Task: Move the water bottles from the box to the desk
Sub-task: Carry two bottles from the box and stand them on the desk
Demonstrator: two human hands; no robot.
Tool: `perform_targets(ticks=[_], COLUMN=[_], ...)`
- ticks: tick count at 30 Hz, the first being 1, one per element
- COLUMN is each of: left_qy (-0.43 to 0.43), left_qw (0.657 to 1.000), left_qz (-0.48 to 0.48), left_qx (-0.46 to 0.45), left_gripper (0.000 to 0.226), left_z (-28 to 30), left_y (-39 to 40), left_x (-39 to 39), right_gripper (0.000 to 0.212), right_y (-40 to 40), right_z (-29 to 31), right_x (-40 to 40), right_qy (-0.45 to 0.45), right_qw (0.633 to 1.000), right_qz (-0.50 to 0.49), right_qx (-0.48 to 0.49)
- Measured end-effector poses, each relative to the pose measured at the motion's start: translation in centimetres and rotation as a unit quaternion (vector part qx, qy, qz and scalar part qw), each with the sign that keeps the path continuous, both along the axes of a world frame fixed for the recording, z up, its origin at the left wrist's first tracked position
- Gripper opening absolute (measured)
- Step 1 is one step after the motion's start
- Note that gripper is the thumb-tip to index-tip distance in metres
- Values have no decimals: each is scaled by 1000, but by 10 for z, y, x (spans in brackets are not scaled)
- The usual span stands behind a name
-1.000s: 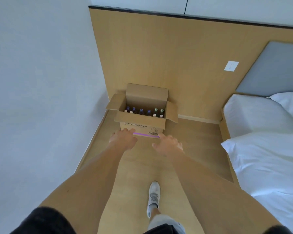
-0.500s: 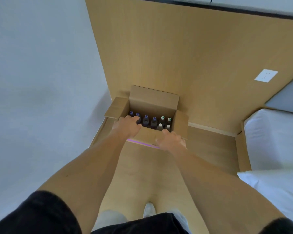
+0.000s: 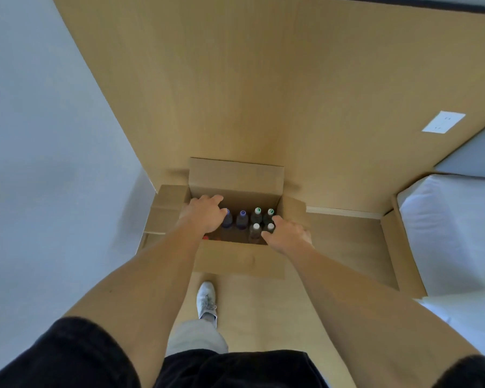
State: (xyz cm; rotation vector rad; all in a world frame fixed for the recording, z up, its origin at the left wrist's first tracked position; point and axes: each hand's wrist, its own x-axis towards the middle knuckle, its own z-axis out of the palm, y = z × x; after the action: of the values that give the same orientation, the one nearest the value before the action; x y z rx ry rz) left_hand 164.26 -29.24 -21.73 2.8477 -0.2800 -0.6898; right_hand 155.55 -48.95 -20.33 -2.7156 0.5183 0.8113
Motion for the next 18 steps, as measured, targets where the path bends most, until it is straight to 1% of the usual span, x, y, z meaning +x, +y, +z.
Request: perform_targets(ticks=[6, 10, 12, 15, 18], left_qy=[40, 62, 77, 101, 111], left_qw=[998, 995, 993, 990, 988], left_qz=[-43, -73, -87, -95, -100], left_qx=[14, 11, 15, 21, 29], left_gripper=[53, 53, 53, 52, 52], left_z=[-25, -49, -70, -104, -149], left_y=[-1, -8, -12, -19, -30], left_x=[88, 118, 128, 140, 151], right_gripper=[59, 56, 55, 62, 62], right_y=[16, 13, 8, -1, -12], right_z=[-16, -36, -55, -89, -131], right_x=[80, 109, 120, 133, 144], right_qy=[12, 39, 50, 77, 95], right_qw=[998, 996, 994, 991, 989], right_qz=[-60, -84, -98, -109, -112], right_qx=[22, 20, 22, 30, 30])
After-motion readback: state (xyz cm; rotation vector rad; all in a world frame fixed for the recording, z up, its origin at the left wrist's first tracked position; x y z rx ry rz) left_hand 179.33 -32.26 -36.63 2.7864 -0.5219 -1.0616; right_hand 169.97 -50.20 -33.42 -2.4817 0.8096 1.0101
